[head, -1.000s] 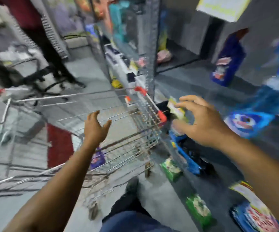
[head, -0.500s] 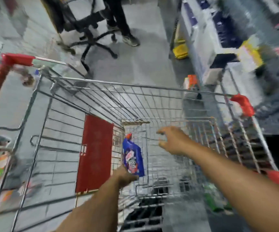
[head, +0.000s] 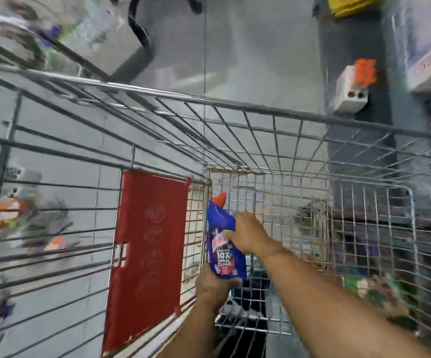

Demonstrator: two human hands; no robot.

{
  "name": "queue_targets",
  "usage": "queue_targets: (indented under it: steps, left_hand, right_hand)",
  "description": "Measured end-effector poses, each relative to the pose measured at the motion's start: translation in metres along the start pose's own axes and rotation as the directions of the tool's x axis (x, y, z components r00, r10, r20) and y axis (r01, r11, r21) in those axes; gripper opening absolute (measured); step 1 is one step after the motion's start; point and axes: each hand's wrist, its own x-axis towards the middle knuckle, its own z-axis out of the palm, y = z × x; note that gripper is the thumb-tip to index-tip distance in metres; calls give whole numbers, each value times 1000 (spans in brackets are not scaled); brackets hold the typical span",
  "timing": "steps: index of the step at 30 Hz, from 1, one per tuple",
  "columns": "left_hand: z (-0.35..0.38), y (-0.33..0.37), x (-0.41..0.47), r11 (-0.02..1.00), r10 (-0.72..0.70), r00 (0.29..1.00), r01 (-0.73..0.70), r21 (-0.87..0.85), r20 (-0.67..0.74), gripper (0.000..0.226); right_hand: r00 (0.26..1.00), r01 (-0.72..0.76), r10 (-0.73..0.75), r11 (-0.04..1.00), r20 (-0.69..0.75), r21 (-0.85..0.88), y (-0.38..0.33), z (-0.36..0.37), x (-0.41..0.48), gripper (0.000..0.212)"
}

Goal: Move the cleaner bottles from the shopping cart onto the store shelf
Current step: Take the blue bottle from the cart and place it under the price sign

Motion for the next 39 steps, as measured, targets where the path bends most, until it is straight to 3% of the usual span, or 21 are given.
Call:
queue_targets:
  steps: [4,8,11,14,19,23,28,34,39]
  left_hand:
    - [4,-4,0,997,11,998,-15,-80,-60,60]
    - [-2,2,-8,997,70,995,-71,-15,-66,70]
    - [-13,23,-22,978,193,981,-193,74,16,72]
    - [-24,60,-49,907,361,924,-379,186,122,72]
    - [-34,119,-122,716,605,741,-666,207,291,71]
    - [-34,154,-206,413,781,483,-875,253,396,58]
    - [-11,176,-302,159,876,233,-966,203,423,55]
    - [59,185,-375,-112,839,-39,-988,102,543,37]
    - [135,183,-415,-217,740,-141,-975,35,658,37]
  right_hand:
    - [995,-56,69,983,-66,177,6,2,-4,40]
    - [996,-34,57,955,-71,293,17,-18,-27,60]
    - [993,24,13,953,-118,302,26,-44,-62,46]
    - [962,112,-10,927,-274,358,30,-78,-112,32]
    - [845,292,-41,870,-533,397,29,-136,-223,35]
    - [712,419,-113,860,-693,290,31,-172,-332,42]
    - [518,512,-116,836,-847,198,41,-185,-450,42]
    - [237,394,35,910,-971,128,79,-163,-545,48]
    - [61,207,225,950,-972,233,120,-147,-586,51]
